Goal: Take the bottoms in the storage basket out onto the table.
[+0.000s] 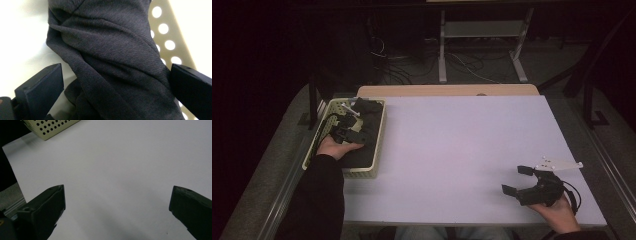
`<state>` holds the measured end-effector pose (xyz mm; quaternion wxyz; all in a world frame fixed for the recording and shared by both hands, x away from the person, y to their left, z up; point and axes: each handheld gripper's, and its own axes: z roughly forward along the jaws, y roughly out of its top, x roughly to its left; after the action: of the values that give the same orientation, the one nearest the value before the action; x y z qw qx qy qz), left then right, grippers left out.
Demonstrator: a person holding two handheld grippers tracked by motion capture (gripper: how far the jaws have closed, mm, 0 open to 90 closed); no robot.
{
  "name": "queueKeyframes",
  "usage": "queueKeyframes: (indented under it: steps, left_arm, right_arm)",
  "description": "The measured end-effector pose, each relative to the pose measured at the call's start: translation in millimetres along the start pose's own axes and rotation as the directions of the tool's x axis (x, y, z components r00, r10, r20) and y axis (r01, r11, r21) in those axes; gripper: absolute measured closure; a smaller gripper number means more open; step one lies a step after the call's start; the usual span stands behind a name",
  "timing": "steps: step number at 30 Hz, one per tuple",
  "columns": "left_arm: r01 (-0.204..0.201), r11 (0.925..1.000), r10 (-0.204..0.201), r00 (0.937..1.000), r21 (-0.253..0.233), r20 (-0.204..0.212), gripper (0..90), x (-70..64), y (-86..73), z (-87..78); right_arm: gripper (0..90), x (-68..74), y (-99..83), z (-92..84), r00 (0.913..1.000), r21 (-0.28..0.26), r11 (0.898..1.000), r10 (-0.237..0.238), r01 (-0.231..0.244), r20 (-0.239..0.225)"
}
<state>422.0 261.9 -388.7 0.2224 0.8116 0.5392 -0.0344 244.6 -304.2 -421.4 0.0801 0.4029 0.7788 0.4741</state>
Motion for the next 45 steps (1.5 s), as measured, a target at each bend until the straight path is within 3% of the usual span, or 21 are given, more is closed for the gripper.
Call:
queueKeyframes:
  steps: [4, 7, 9, 24, 29, 34, 36, 39, 45]
  left_arm:
    - [0.031, 0.9983, -0.035, 0.9968, 0.049, 0.071, 0.0, 8.3, 2.9, 7.1]
    - [0.069, 0.9926, -0.083, 0.9859, 0.100, 0.145, 0.7, 16.1, 5.6, 13.9]
    - [0.067, 0.9935, -0.084, 0.9780, 0.092, 0.191, 10.8, 17.3, 5.8, 14.1]
    - [0.050, 0.9951, -0.066, 0.9805, 0.085, 0.185, 29.7, 15.3, 4.6, 13.3]
    - [0.074, 0.9948, -0.088, 0.9714, 0.069, 0.221, 40.8, 20.4, 1.9, 11.5]
    - [0.084, 0.9956, -0.091, 0.9686, 0.042, 0.231, 46.2, 21.1, -0.9, 9.0]
    - [0.094, 0.9954, -0.096, 0.9620, 0.019, 0.256, 50.1, 24.4, -3.6, 7.5]
    - [0.114, 0.9934, -0.112, 0.9553, 0.006, 0.274, 52.4, 26.5, -5.6, 6.6]
    - [0.119, 0.9924, -0.104, 0.9488, -0.032, 0.298, 54.0, 29.6, -9.1, 4.6]
  right_arm:
    - [0.1, 0.1, 0.1, 0.1, 1.0000, 0.001, 1.000, 0.000, 0.000, 0.003]
    - [0.1, -0.1, 0.1, -0.3, 1.0000, 0.001, 1.000, -0.001, 0.001, 0.003]
    - [0.1, -0.3, 0.0, -0.5, 1.0000, -0.002, 1.000, -0.003, 0.003, 0.006]
    - [0.1, 0.1, 0.3, -0.3, 0.9999, 0.001, 1.000, -0.005, 0.005, 0.009]
    - [0.1, -0.2, 0.3, -0.3, 0.9999, -0.001, 1.000, -0.010, 0.010, 0.011]
    - [0.1, 0.0, 0.3, -0.4, 0.9999, -0.001, 1.000, -0.011, 0.011, 0.012]
    - [0.1, 0.0, 0.3, -0.6, 0.9999, -0.002, 1.000, -0.008, 0.008, 0.012]
    - [0.1, 0.1, 0.4, -0.8, 0.9999, -0.002, 1.000, -0.005, 0.005, 0.012]
    - [0.1, -0.2, 0.4, -1.2, 0.9999, -0.016, 1.000, -0.012, 0.012, 0.012]
